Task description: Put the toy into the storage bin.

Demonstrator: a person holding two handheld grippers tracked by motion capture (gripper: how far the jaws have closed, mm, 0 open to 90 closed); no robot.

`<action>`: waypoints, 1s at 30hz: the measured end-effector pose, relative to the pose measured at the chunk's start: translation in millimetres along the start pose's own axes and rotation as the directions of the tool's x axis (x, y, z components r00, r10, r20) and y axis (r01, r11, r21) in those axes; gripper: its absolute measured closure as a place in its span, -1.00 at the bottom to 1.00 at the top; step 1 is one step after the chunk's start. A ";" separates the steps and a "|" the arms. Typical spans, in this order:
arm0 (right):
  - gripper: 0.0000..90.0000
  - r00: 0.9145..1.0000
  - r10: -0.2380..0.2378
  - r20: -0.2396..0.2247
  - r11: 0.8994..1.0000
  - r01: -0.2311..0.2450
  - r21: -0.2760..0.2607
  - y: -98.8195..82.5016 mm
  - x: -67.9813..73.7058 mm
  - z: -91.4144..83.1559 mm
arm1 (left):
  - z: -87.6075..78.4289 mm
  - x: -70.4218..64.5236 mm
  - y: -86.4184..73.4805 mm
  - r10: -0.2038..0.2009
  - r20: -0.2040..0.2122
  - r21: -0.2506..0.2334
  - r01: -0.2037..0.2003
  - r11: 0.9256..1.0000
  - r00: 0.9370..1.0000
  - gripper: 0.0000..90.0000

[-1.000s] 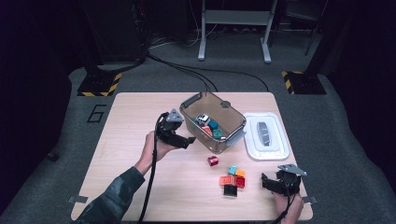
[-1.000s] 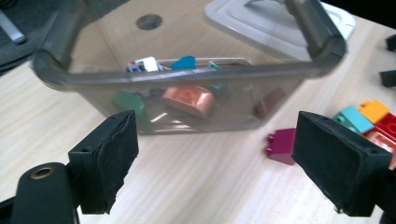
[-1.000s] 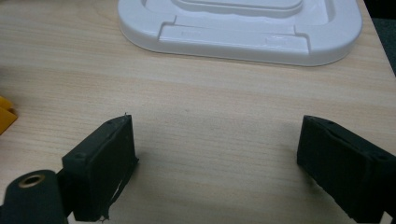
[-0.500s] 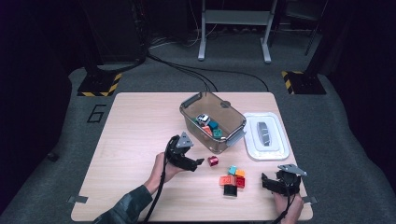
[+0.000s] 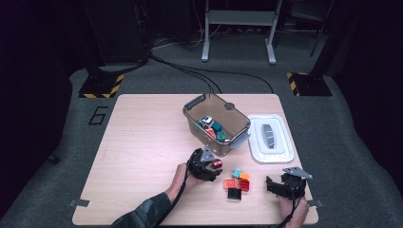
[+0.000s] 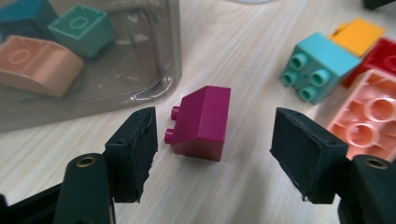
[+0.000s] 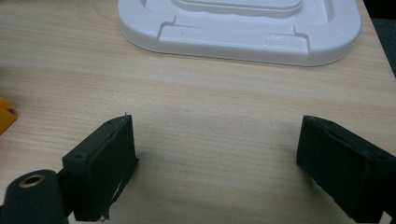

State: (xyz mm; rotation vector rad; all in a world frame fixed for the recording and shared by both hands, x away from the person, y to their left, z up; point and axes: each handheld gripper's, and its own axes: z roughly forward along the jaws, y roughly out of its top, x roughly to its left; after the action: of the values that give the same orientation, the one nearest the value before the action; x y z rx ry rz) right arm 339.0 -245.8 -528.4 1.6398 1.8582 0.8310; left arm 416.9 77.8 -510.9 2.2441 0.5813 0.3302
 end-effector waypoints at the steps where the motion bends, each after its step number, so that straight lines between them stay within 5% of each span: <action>1: -0.76 1.000 0.000 0.000 1.000 0.000 0.000 0.0 0.0 0.0 | 2.3 0.1 -0.8 -0.009 0.008 -0.001 0.009 1.000 1.000 -0.28; 5: -0.76 1.000 -0.004 -0.003 1.000 0.004 -0.008 -0.2 -0.3 0.5 | 10.3 0.1 -2.9 -0.027 -0.019 -0.001 0.027 1.000 0.999 -0.10; 14: -0.76 1.000 -0.005 -0.003 1.000 0.005 -0.008 -0.1 -0.4 0.5 | 12.1 1.0 -5.2 -0.043 -0.004 -0.007 0.043 0.999 0.999 0.36; 30: -0.76 1.000 -0.004 -0.003 1.000 0.004 -0.009 0.0 -0.6 0.6 | -6.1 1.9 -9.6 -0.017 0.027 -0.033 0.018 0.999 0.999 0.39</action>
State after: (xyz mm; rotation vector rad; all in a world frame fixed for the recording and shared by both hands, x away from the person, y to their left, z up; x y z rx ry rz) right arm 339.5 -246.3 -528.8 1.6296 1.8569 0.8392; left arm 413.2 88.3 -513.9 2.2068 0.5767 0.2985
